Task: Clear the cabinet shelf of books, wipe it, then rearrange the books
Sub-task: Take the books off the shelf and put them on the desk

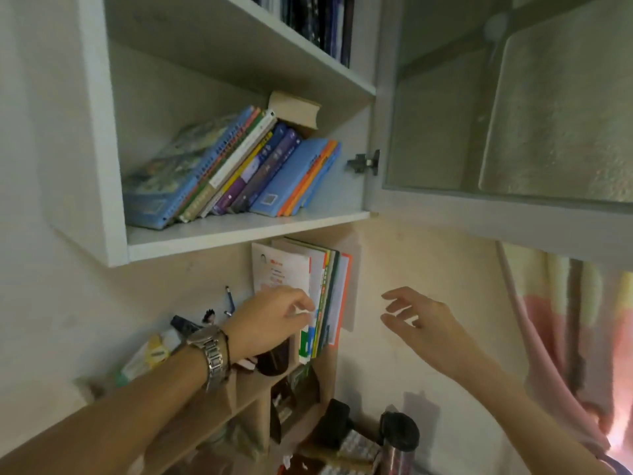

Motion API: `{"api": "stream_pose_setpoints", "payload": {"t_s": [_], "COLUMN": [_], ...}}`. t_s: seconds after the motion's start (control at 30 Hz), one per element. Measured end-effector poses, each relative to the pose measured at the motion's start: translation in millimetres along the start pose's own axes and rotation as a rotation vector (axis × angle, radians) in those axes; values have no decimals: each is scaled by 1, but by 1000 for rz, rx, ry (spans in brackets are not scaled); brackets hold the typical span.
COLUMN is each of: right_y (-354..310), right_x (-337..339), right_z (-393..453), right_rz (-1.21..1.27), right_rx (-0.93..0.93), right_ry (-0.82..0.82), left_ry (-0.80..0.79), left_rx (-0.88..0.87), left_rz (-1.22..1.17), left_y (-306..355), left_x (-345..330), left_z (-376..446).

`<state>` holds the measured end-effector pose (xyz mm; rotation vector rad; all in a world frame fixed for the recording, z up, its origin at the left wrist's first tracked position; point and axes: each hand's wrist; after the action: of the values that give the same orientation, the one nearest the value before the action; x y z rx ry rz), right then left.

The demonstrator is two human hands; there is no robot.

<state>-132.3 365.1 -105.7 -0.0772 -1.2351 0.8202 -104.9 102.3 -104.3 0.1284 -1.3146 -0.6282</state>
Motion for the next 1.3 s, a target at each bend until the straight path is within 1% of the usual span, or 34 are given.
{"api": "stream_pose_setpoints", "payload": {"t_s": [0.37,0.5,0.63,0.73,0.9,1.07,1.17,1.3], "right_y": [-63,-81,-94,-104,-112,-112,-113,-114], "right_x": [47,61,75,83,93,97,98,98], "right_z": [68,91,119,140,172,204,223,252], "right_rz": [128,145,124,97,41,-29,-76,-141], "right_rx": [213,250,297,323,367,391,427,450], "right_ry": [138,179,222,264,319,345,360,371], "left_ry": [208,341,479,536,555,551,582,555], "left_rx": [-99,-105,-104,-79,-75,-109,-117,-141], "left_rz": [242,349,340,371,404,345,285,239], "left_y": [34,39,44,43,37,23,2,-12], "left_x": [103,139,165,174,176,169,160,150], "left_z": [27,43,61,76,105,130,140,153]}}
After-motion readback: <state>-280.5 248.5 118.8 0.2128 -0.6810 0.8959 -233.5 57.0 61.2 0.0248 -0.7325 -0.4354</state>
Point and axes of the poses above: each hand's wrist, its own z-axis towards the middle knuckle, its own x-axis out of the back of the hand, y = z × x, and after that the axes turned 7 degrees about -y, right-handed
